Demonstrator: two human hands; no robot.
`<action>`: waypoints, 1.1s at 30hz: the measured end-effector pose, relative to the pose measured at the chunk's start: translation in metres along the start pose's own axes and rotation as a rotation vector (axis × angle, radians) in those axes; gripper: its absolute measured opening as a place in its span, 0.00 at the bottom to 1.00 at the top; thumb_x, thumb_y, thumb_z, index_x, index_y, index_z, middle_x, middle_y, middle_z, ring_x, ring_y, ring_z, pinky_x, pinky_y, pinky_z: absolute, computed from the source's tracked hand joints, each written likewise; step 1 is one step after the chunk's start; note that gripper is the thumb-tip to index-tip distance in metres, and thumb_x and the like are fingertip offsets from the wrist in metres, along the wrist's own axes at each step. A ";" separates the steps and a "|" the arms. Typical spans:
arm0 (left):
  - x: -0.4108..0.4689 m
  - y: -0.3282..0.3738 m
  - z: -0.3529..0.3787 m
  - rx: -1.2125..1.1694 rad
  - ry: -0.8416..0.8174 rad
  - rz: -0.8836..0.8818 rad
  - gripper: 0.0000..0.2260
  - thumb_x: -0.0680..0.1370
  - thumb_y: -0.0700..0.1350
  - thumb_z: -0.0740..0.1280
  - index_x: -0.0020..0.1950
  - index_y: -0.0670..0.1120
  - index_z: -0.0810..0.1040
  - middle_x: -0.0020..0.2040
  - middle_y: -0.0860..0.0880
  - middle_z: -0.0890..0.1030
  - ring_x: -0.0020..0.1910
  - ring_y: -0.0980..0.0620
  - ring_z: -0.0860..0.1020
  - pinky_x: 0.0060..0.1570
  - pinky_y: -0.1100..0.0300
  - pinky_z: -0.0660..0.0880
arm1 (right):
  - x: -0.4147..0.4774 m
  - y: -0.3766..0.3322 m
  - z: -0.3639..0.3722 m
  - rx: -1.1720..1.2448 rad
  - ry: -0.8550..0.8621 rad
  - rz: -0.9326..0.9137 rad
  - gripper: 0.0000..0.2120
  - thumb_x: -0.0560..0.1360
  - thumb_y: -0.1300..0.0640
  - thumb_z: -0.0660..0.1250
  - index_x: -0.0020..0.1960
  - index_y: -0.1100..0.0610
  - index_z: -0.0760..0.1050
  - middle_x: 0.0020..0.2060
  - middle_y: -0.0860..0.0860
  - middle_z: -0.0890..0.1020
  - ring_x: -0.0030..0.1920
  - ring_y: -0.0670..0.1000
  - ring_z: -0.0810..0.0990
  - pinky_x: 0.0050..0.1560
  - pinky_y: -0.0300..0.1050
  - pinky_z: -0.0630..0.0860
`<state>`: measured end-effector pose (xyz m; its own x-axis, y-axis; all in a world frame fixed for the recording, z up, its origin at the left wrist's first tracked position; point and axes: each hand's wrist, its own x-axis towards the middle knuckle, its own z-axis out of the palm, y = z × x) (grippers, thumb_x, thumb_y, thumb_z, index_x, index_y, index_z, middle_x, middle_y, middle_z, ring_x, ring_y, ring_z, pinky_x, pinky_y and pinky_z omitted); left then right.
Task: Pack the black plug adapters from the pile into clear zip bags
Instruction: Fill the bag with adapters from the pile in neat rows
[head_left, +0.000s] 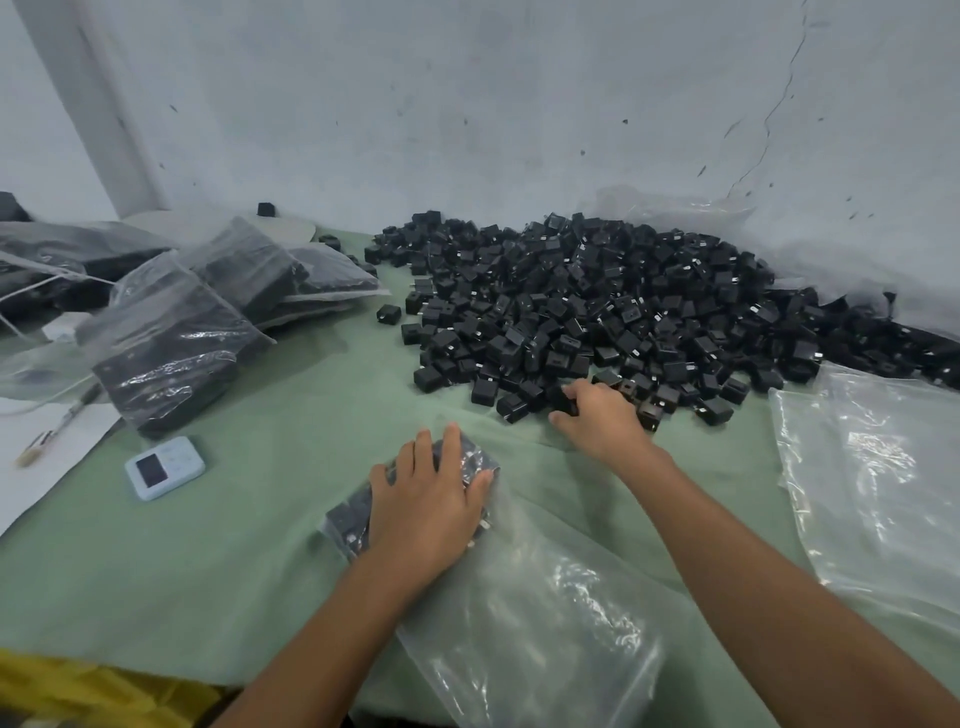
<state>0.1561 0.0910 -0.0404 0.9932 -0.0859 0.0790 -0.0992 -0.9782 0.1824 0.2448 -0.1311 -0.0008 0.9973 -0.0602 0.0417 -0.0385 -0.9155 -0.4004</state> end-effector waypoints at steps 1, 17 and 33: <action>0.001 0.000 0.001 -0.002 0.000 -0.001 0.32 0.80 0.66 0.39 0.80 0.52 0.41 0.81 0.44 0.51 0.79 0.45 0.53 0.74 0.41 0.55 | 0.008 0.002 0.009 -0.021 0.037 0.026 0.18 0.78 0.48 0.67 0.64 0.57 0.75 0.57 0.55 0.79 0.57 0.58 0.78 0.55 0.49 0.74; -0.001 0.001 -0.007 0.001 -0.030 -0.003 0.32 0.82 0.65 0.41 0.81 0.51 0.44 0.81 0.44 0.53 0.79 0.44 0.55 0.73 0.38 0.57 | -0.228 0.059 -0.089 1.160 0.082 0.161 0.15 0.68 0.50 0.73 0.52 0.54 0.81 0.47 0.59 0.83 0.30 0.53 0.75 0.27 0.43 0.75; -0.003 0.004 -0.015 -0.005 -0.059 -0.011 0.31 0.82 0.64 0.43 0.81 0.50 0.48 0.80 0.43 0.55 0.78 0.43 0.58 0.72 0.39 0.58 | -0.240 -0.032 0.017 2.021 -0.267 0.476 0.20 0.77 0.69 0.63 0.68 0.68 0.72 0.64 0.65 0.78 0.65 0.63 0.78 0.59 0.53 0.79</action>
<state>0.1520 0.0904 -0.0252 0.9961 -0.0866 0.0194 -0.0887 -0.9781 0.1881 0.0081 -0.0809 -0.0140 0.9225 0.1094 -0.3702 -0.3130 0.7734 -0.5513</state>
